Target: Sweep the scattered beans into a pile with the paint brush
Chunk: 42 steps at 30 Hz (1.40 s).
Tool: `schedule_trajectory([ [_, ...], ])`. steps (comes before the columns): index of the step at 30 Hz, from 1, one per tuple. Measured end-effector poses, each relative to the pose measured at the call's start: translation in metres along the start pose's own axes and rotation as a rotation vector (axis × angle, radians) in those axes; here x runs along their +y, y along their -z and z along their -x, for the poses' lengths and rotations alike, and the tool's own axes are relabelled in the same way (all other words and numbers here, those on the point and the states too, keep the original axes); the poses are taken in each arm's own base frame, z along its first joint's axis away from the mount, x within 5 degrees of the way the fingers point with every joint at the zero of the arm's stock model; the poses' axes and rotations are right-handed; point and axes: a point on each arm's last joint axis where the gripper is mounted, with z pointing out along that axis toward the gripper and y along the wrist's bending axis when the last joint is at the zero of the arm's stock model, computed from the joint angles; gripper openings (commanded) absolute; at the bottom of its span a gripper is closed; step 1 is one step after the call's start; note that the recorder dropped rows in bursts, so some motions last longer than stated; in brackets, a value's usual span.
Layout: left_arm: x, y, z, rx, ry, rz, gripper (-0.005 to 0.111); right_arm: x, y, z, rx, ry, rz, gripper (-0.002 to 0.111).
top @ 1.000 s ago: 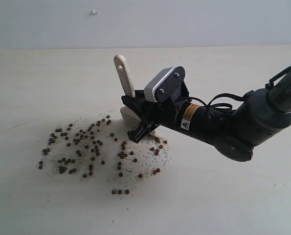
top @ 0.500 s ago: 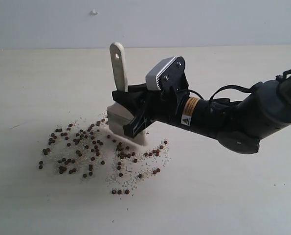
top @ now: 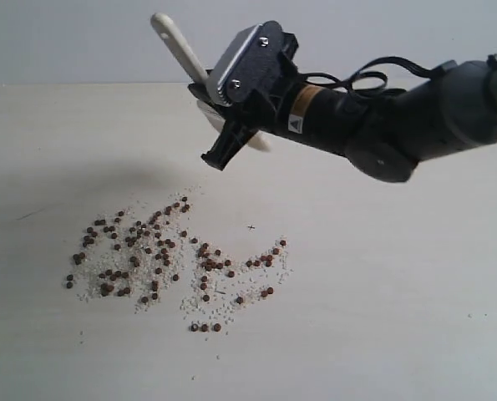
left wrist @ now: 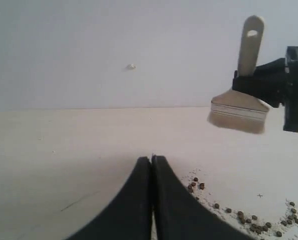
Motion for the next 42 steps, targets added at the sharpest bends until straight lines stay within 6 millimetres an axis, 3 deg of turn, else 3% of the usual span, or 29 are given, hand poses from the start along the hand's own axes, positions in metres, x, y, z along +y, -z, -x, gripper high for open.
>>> schedule_trajectory([
  [5,0.000,0.000,0.000,0.000,0.000,0.000,0.000,0.000,-0.035,0.004,-0.060,0.120,0.187,0.000],
  [11,0.000,0.000,0.000,0.000,0.000,0.000,0.000,0.011,-0.065,-0.020,-0.070,0.204,0.420,0.000],
  [17,0.000,0.000,0.000,0.000,0.000,0.000,0.000,0.001,-0.081,-0.047,-0.127,0.156,0.554,0.000],
  [22,0.000,0.000,0.000,0.000,0.000,0.000,0.000,-0.008,-0.080,-0.064,-0.161,0.015,0.675,0.000],
  [27,0.000,0.000,0.000,0.000,0.000,0.000,0.000,-0.003,-0.071,-0.067,-0.123,-0.078,0.826,0.000],
  [42,0.000,0.000,0.000,0.000,0.000,0.000,0.000,-0.003,-0.069,-0.063,0.053,-0.473,0.867,0.000],
])
